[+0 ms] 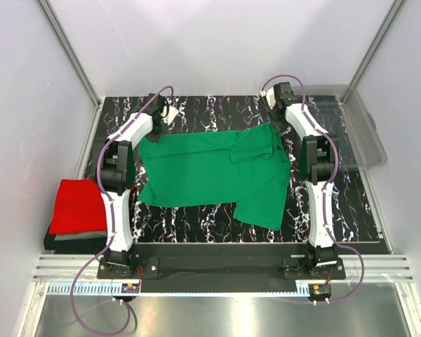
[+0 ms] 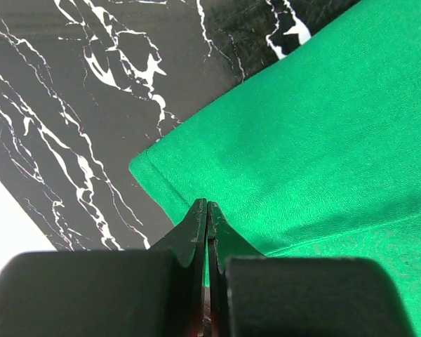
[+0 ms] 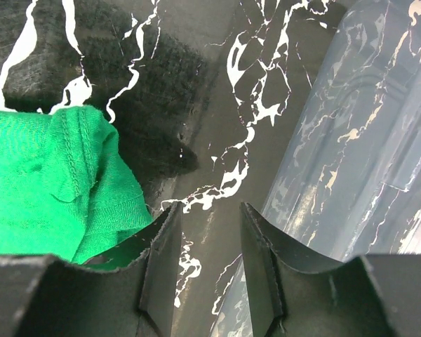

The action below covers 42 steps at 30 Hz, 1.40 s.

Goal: Fold and stack the t-shirts
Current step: Fold the tshirt

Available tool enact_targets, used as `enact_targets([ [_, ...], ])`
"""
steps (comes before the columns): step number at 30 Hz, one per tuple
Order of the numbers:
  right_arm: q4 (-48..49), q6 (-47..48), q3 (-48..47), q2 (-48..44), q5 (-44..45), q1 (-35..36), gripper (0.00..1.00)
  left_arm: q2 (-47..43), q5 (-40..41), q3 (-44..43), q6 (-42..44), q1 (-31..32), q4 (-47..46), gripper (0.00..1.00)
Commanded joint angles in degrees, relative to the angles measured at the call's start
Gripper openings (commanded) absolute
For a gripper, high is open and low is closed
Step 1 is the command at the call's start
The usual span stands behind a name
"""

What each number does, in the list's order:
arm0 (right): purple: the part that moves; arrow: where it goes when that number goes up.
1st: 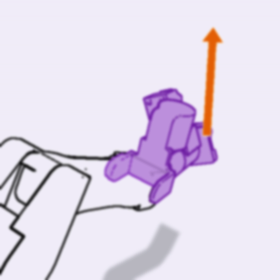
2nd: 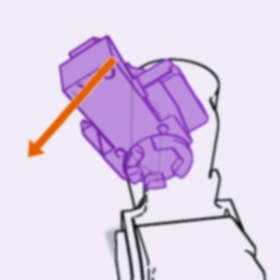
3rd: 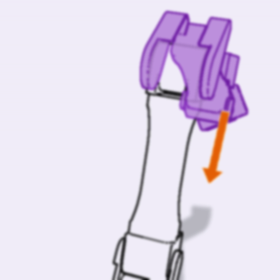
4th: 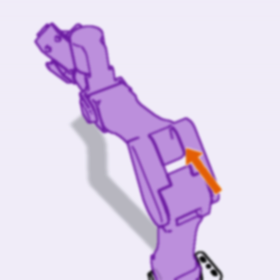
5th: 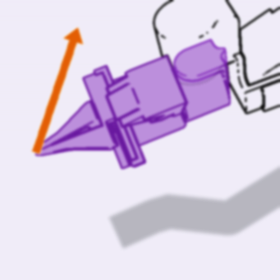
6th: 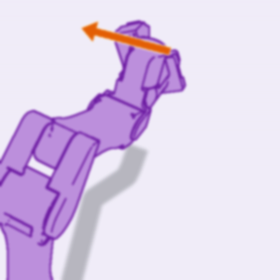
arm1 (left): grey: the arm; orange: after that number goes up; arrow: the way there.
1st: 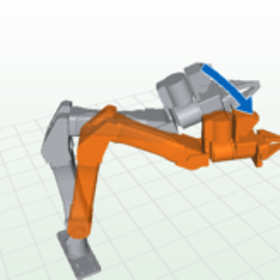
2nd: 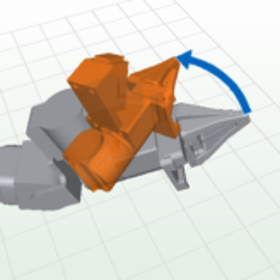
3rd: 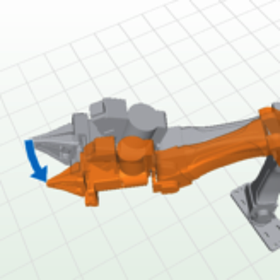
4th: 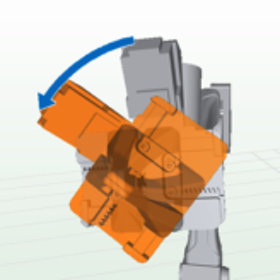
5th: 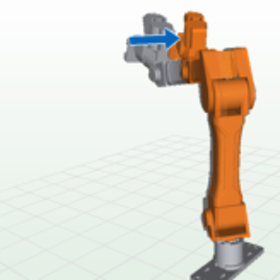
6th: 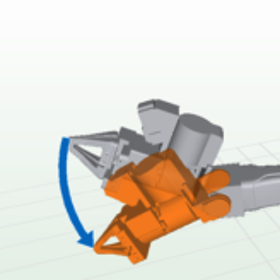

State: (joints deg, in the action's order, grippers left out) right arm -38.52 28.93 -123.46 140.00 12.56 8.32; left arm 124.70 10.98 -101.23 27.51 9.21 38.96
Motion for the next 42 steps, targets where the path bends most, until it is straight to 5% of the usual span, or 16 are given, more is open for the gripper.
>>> enact_targets([
  [1, 1.4, 1.0, -0.7, -4.5, 1.9, 0.3, 0.45, -3.8, 1.1, -0.7, -0.6, 0.4, -1.1, 0.00],
  [14, -0.2, -1.3, -5.8, 0.6, -5.3, 0.1, 0.45, -5.1, 0.5, 7.6, -0.6, 0.4, -1.1, 0.00],
  [27, -3.0, -2.2, -5.1, 3.6, -9.7, 0.3, 0.46, -0.2, 1.7, 3.8, 0.1, 0.4, -1.3, 0.00],
  [42, -3.0, 1.0, -10.0, 9.2, 0.1, 0.3, 0.46, 5.5, 3.2, -0.5, 0.4, -0.1, -1.4, 0.00],
])
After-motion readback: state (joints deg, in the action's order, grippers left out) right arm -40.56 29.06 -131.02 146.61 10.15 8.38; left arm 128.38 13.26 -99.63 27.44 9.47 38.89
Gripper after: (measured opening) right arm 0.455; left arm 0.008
